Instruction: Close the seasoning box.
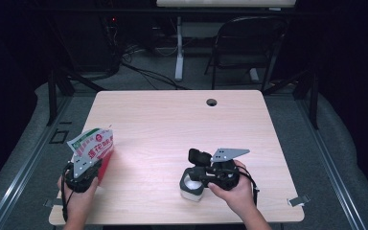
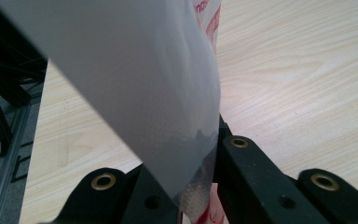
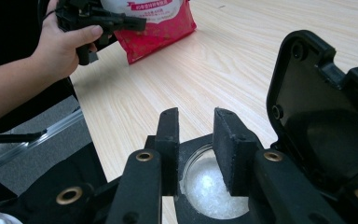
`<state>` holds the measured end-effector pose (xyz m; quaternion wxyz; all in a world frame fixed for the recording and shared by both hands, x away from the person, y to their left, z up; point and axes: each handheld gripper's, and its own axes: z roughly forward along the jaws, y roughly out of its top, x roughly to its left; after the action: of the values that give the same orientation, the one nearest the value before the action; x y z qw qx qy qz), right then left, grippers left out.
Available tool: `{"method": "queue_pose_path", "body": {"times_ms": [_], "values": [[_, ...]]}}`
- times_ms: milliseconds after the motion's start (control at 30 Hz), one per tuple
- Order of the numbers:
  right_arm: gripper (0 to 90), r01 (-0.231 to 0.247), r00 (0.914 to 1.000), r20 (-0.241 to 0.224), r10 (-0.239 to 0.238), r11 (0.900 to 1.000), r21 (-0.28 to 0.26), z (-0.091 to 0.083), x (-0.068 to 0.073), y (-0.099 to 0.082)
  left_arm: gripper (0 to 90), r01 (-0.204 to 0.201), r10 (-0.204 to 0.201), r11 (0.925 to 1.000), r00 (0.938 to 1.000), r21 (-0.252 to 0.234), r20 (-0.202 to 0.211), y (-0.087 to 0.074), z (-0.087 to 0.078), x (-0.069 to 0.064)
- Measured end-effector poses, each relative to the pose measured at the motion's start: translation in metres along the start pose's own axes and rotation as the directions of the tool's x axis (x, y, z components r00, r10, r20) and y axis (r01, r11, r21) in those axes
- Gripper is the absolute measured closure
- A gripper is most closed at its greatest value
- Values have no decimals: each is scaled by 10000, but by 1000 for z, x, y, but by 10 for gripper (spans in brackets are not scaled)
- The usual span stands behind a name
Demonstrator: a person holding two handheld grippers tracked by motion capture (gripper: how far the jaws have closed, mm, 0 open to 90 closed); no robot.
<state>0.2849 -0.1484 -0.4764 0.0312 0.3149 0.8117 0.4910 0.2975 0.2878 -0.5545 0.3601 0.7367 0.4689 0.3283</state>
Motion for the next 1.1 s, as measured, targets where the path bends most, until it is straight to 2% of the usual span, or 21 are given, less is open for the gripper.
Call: {"method": "queue_pose_path", "body": {"times_ms": [233, 467, 600, 633, 700, 900, 1033, 1100], "values": [[714, 90, 10000, -10, -90, 9999, 58, 1, 2, 1, 865, -124, 121, 9999, 9996, 81, 249, -1, 2, -4], [711, 89, 10000, 15, -89, 9999, 49, 1, 2, 2, 800, -332, 326, 9994, 9984, 109, 460, -1, 6, -11], [711, 104, 9999, 10, -104, 9999, 48, 1, 2, 2, 741, -271, 262, 9996, 9969, 120, 742, -1, 6, -13], [711, 129, 9999, 20, -129, 9999, 77, 1, 2, 2, 697, -121, 111, 9999, 9949, 100, 1004, -2, 7, -14], [709, 121, 9999, 11, -121, 9999, 57, 2, 2, 2, 589, -66, 62, 10000, 9915, 29, 1299, -3, 9, -16], [690, 171, 9999, 23, -172, 9998, 73, 1, 3, 3, 294, -357, 344, 9994, 9761, 24, 2146, -3, 15, -30], [680, 199, 9998, 34, -199, 9998, 57, 1, 3, 4, 279, -716, 621, 9970, 9670, 296, 2470, -5, 18, -39], [670, 206, 9998, 34, -206, 9998, 46, 1, 3, 4, 279, -975, 836, 9945, 9583, 378, 2731, -6, 19, -45]]}}
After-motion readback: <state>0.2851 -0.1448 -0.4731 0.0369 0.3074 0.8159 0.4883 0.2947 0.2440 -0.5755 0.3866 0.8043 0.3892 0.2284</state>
